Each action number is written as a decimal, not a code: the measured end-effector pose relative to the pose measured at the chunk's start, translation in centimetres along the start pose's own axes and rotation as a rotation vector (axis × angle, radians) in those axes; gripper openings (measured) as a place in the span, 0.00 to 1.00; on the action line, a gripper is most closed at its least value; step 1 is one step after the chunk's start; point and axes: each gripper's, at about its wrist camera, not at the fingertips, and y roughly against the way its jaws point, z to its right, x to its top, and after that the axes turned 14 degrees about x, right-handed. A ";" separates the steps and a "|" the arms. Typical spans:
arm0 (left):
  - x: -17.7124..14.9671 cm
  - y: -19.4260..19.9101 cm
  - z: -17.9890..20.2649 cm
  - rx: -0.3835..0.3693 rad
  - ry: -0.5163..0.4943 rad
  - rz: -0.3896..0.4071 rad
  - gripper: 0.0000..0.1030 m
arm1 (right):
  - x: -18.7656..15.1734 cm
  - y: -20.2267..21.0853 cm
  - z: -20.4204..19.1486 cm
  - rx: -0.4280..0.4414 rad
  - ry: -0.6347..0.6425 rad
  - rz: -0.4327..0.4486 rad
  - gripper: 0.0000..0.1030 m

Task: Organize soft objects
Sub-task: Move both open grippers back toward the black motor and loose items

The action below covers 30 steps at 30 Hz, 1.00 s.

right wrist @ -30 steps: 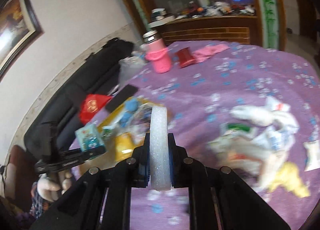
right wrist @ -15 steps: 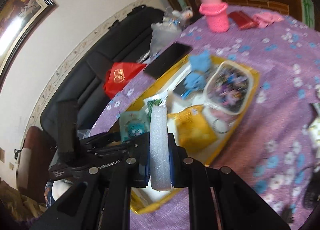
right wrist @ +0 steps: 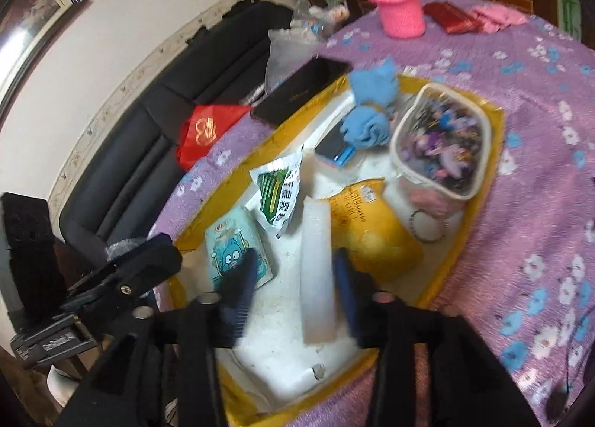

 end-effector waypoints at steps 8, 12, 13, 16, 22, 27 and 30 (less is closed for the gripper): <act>-0.6 0.2 1.4 0.000 -0.010 0.001 0.71 | -1.2 6.0 -0.1 -0.058 0.043 0.157 0.51; -0.9 0.8 2.2 0.041 -0.043 0.028 0.71 | -1.6 7.7 -0.1 -0.071 0.055 0.193 0.51; -1.0 1.0 2.4 0.048 -0.053 0.035 0.71 | -1.7 7.9 0.0 -0.068 0.052 0.198 0.51; -1.4 1.5 3.7 0.062 -0.104 0.054 0.71 | -2.1 8.6 0.4 -0.055 0.037 0.216 0.57; -2.6 2.1 6.9 -0.015 -0.203 0.047 0.71 | -5.3 12.0 2.8 -0.092 0.003 0.273 0.57; -3.9 2.2 10.8 -0.093 -0.289 0.019 0.71 | -10.1 19.3 6.5 -0.233 -0.062 0.393 0.63; -4.7 1.8 12.9 -0.124 -0.325 -0.012 0.71 | -13.5 24.4 10.0 -0.309 -0.165 0.471 0.63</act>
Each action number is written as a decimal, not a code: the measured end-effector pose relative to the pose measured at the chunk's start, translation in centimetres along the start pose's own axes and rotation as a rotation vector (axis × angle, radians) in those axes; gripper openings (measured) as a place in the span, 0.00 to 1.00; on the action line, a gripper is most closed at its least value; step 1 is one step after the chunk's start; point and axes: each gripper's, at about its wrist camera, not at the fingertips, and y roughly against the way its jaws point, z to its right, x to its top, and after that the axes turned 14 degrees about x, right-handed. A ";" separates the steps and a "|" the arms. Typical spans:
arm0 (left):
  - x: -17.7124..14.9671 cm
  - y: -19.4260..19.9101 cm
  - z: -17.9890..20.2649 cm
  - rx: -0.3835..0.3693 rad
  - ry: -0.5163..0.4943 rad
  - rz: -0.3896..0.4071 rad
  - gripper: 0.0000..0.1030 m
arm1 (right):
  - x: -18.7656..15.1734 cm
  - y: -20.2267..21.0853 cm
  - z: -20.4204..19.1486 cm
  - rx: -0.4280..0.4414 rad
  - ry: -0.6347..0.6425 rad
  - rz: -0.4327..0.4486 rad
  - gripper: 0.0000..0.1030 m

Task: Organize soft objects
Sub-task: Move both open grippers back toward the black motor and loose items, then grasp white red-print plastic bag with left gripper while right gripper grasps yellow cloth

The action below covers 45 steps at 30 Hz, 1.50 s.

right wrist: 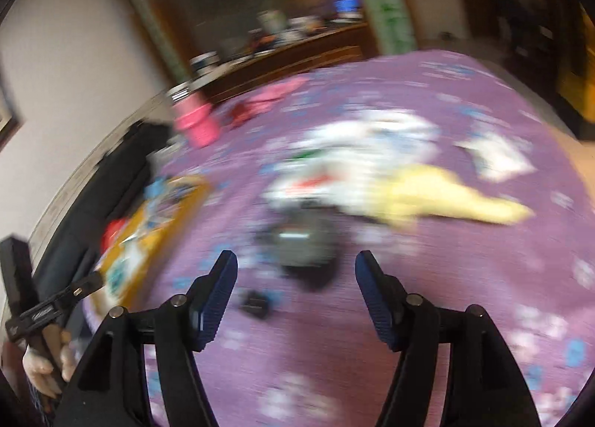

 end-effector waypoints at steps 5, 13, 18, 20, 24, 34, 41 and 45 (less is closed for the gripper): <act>-0.4 -1.7 3.8 -0.051 -0.043 -0.066 0.71 | -0.5 4.9 7.3 -0.112 -0.140 0.050 0.63; -0.1 -2.9 7.0 -0.074 -0.084 -0.108 0.71 | 0.7 6.0 10.9 -0.140 -0.172 0.062 0.63; 0.2 -3.7 7.6 -0.076 -0.076 -0.122 0.71 | 2.8 3.3 10.2 -0.054 -0.148 0.029 0.64; 0.2 -4.0 7.6 -0.077 -0.078 -0.127 0.71 | 4.1 1.6 9.7 -0.007 -0.149 0.012 0.64; 0.3 -4.2 7.0 -0.076 -0.064 -0.126 0.71 | 6.4 -1.1 9.9 0.030 -0.180 -0.010 0.64; 1.2 -3.3 4.4 -0.061 0.005 -0.083 0.71 | 9.4 -9.0 1.4 0.438 -0.189 -0.208 0.65; 1.9 -3.0 4.1 -0.030 -0.036 -0.064 0.71 | 7.9 -5.3 -3.0 0.535 -0.045 -0.192 0.67; 3.0 -3.9 5.9 -0.073 -0.069 -0.084 0.71 | 7.5 -1.0 2.4 0.311 -0.091 -0.091 0.68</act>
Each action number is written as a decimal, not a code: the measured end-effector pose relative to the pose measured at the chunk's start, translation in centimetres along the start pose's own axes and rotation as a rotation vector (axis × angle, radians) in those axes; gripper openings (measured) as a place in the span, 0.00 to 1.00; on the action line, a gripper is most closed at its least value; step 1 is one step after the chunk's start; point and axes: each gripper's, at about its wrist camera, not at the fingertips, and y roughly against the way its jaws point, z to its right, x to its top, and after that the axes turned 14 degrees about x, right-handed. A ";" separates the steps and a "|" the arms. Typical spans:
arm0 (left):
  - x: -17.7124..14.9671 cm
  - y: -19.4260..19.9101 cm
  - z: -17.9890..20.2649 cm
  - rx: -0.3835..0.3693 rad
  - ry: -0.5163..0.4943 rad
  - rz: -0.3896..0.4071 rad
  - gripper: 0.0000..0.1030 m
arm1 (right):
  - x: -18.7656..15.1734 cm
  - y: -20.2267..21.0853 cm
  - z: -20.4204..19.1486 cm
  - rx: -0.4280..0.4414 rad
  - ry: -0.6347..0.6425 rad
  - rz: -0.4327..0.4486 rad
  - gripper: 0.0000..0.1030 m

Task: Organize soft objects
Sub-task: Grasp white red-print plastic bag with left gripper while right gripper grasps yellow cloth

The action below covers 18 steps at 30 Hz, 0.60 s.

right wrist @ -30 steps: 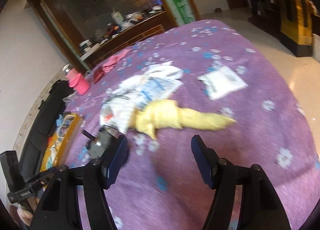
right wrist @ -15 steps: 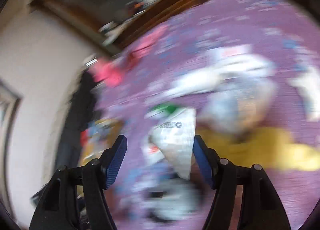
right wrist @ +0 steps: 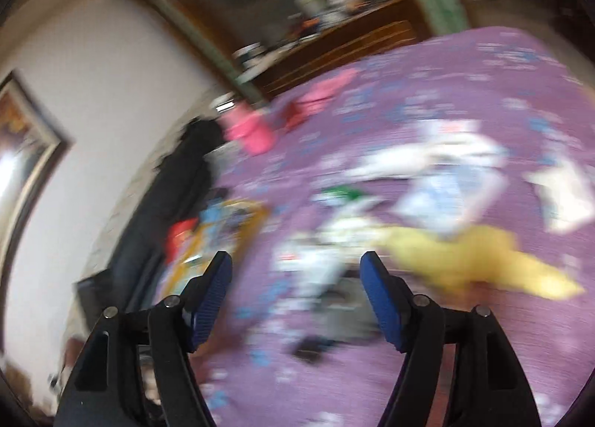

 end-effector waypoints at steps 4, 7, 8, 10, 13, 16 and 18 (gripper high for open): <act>1.8 -1.7 3.8 -0.017 -0.195 0.020 0.71 | -0.6 4.4 4.3 -0.167 -0.070 0.070 0.68; 2.5 -3.2 7.5 0.076 -0.508 0.106 0.71 | -1.2 6.6 6.6 -0.269 -0.084 0.084 0.68; 2.6 -3.9 8.3 0.067 -0.590 0.106 0.71 | -1.4 7.2 7.1 -0.287 -0.084 0.080 0.68; 3.1 -5.3 9.2 0.040 -0.716 0.089 0.71 | -2.0 7.6 7.8 -0.300 -0.081 0.066 0.68; 3.9 -7.6 9.9 0.072 -0.857 0.068 0.71 | -2.3 7.3 8.2 -0.318 -0.045 0.023 0.68; 4.8 -9.2 9.8 0.046 -0.899 0.033 0.71 | -2.1 6.4 8.5 -0.323 0.005 -0.054 0.68; 5.1 -9.9 9.8 0.030 -0.921 0.022 0.71 | -1.9 5.6 8.6 -0.341 0.035 -0.104 0.68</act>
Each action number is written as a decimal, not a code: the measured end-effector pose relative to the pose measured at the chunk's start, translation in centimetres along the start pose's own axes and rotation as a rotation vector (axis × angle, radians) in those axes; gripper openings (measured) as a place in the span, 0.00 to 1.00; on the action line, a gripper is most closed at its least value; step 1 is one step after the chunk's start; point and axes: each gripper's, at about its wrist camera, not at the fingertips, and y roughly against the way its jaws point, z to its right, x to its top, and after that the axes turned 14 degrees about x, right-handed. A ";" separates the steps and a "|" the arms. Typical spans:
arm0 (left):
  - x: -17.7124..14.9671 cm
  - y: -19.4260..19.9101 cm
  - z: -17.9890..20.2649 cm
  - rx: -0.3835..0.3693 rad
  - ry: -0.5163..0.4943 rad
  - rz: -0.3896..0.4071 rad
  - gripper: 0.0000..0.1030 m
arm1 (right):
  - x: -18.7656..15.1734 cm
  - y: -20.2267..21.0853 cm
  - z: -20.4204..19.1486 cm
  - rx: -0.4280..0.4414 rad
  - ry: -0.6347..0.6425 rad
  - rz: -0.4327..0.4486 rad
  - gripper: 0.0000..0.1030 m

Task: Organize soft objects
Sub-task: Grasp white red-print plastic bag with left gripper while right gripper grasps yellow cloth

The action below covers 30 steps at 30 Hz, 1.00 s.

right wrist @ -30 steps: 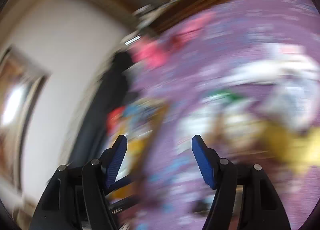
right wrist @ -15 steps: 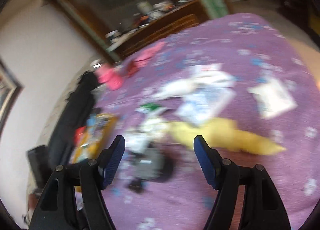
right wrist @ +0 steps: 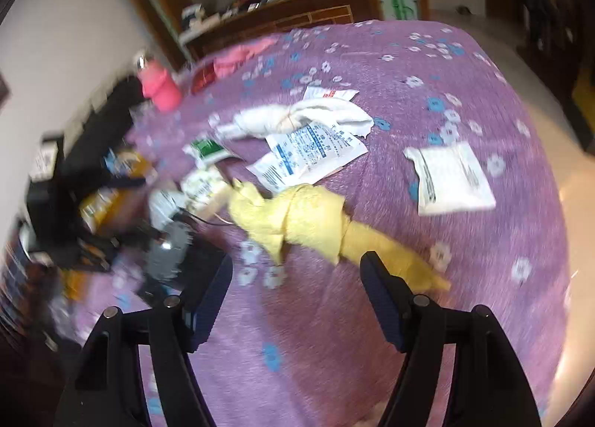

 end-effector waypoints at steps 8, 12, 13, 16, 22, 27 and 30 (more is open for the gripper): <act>0.9 -1.8 0.6 -0.066 -0.099 0.023 0.77 | 2.6 -4.8 -1.1 -0.144 0.234 -0.184 0.68; 0.9 -2.8 1.3 -0.067 -0.091 -0.037 0.79 | 3.2 -7.4 -1.2 -0.147 0.271 -0.267 0.68; 0.8 -2.8 1.2 -0.071 -0.067 -0.067 0.79 | 3.1 -8.0 -1.2 -0.156 0.274 -0.280 0.68; 0.3 -2.6 0.8 -0.155 0.024 -0.156 0.79 | 3.0 -8.5 -0.9 -0.142 0.230 -0.278 0.57; -1.2 0.1 1.1 -0.147 0.041 -0.125 0.80 | 1.7 -6.5 -0.1 -0.054 0.075 -0.278 0.56; -1.3 -1.2 2.1 -0.037 -0.011 -0.107 0.87 | 1.8 -5.9 -1.0 -0.098 0.106 -0.221 0.61; -1.3 -1.0 2.2 -0.021 -0.003 -0.089 0.88 | 2.1 -7.4 -1.9 -0.149 0.162 -0.225 0.64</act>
